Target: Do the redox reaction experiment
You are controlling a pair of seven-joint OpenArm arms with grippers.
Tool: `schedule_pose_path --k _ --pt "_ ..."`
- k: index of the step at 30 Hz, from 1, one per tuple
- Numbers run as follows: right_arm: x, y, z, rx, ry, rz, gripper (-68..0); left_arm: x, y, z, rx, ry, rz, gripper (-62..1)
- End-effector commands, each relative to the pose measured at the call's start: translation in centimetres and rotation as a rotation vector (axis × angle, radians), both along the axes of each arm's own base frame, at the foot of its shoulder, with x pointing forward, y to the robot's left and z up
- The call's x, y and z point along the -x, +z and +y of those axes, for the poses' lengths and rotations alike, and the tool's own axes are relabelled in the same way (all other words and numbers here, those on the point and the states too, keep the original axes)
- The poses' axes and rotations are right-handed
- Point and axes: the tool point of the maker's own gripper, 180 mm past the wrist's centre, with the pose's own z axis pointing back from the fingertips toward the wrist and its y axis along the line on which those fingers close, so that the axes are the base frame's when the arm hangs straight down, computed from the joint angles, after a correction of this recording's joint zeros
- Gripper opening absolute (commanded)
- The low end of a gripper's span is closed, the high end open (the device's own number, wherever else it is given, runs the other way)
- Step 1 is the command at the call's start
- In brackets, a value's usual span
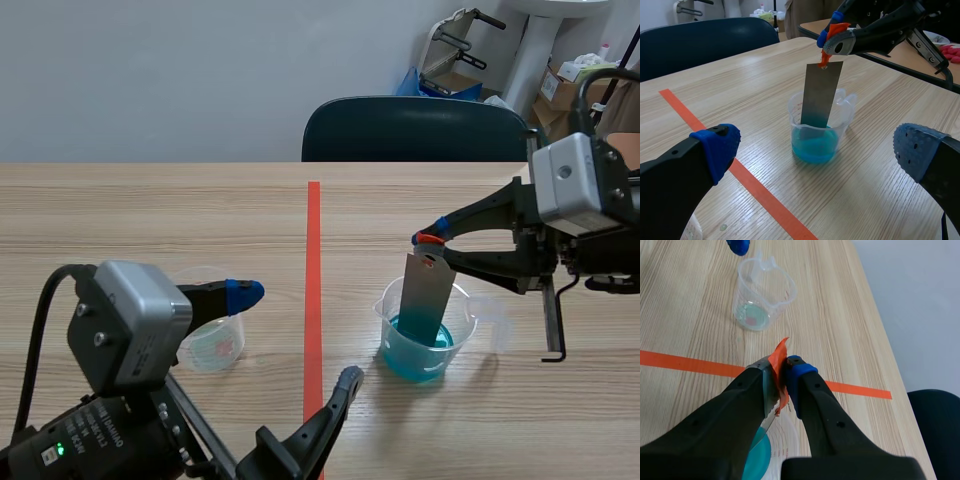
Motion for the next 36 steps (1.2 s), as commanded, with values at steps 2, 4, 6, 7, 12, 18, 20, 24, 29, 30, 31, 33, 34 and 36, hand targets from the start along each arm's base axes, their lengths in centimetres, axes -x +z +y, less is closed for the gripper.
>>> schedule_pose_path --k 2,4,6,7,12,18,20,24,29,30,31,33,34,36 --pt "0.0 1.5 0.0 -0.02 0.021 -0.028 -66.8 0.1 0.7 -0.3 0.026 -0.002 -0.011 1.4" --pt "0.2 1.8 0.0 -0.017 0.03 -0.036 -66.8 0.1 0.7 -0.3 0.026 -0.002 -0.011 1.4" --pt "0.3 2.0 0.1 -0.013 0.038 -0.045 -66.8 0.1 0.7 -0.3 0.026 -0.002 -0.011 1.4" --pt "0.4 2.2 0.0 -0.01 0.042 -0.048 -66.8 0.1 0.7 -0.3 0.026 -0.002 -0.011 1.4" --pt "0.7 3.2 -0.1 -0.012 0.06 -0.067 -66.8 0.1 0.7 -0.3 0.025 -0.002 -0.01 1.4" --pt "1.1 4.9 -0.3 -0.034 0.076 -0.08 -66.8 0.1 0.7 -0.3 0.025 -0.002 -0.01 1.4" --pt "1.3 5.5 -0.4 -0.04 0.082 -0.084 -66.8 0.1 0.6 -0.3 0.024 -0.002 -0.009 1.4" --pt "1.6 6.4 -0.6 -0.042 0.097 -0.093 -66.8 0.1 0.6 -0.3 0.024 -0.002 -0.009 1.4" --pt "2.1 7.7 -0.8 -0.053 0.112 -0.098 -66.8 0.1 0.6 -0.3 0.024 -0.002 -0.009 1.4" --pt "2.2 8.0 -0.8 -0.055 0.117 -0.099 -66.8 0.1 0.6 -0.3 0.024 -0.002 -0.009 1.4" --pt "2.3 8.2 -0.8 -0.055 0.119 -0.1 -66.8 0.1 0.6 -0.3 0.024 -0.002 -0.009 1.4" --pt "2.4 8.7 -0.8 -0.054 0.121 -0.102 -66.8 0.1 0.6 -0.3 0.024 -0.002 -0.009 1.4" --pt "2.5 8.9 -0.8 -0.057 0.122 -0.101 -66.8 0.1 0.6 -0.3 0.024 -0.002 -0.009 1.4" --pt "2.6 9.4 -0.8 -0.06 0.122 -0.101 -66.8 0.1 0.6 -0.3 0.024 -0.002 -0.009 1.4"
